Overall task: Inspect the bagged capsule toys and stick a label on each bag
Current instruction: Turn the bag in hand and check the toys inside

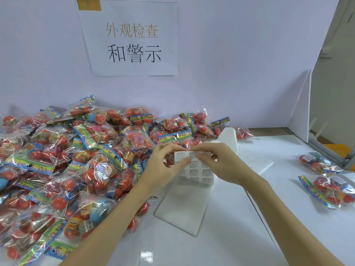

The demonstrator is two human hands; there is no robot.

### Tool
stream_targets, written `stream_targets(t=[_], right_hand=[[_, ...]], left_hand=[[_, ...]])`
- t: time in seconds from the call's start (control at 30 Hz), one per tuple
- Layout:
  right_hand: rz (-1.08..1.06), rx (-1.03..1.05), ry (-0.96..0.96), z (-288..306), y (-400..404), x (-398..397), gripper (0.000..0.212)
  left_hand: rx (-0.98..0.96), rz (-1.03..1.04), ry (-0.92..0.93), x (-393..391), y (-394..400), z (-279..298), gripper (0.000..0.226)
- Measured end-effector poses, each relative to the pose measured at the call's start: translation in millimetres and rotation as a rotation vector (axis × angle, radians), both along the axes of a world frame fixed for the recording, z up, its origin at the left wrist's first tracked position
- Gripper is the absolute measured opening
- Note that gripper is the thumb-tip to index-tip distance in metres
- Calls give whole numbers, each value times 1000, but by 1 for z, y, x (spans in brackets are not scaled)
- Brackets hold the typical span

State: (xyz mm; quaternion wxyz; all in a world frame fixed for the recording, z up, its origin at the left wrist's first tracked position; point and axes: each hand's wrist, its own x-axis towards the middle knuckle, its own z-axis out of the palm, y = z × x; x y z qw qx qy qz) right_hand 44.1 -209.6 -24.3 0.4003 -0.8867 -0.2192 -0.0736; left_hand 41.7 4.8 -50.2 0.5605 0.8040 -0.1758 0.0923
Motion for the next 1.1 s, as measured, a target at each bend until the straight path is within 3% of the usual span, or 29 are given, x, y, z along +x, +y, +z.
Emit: stream_targets(t=[0.17,0.27,0.7,0.93,1.1], right_hand=[[-31,123,-87,-1,1,0,19],[-27,76,-192,-1,7,-2,17],[-26,-89,-281,10,12,-7,14],[-84,34,-478,-15,20,-14,8],[-165,293,-476,-11,34,-15,9]], left_hand=[[2,36,38,6,2,-2,6],[-46,-14,47,9,3,-4,23],[-4,-6,46,4,4,2,33],[-2,25,34,3,2,0,35],[-37,68,38,6,4,0,31]])
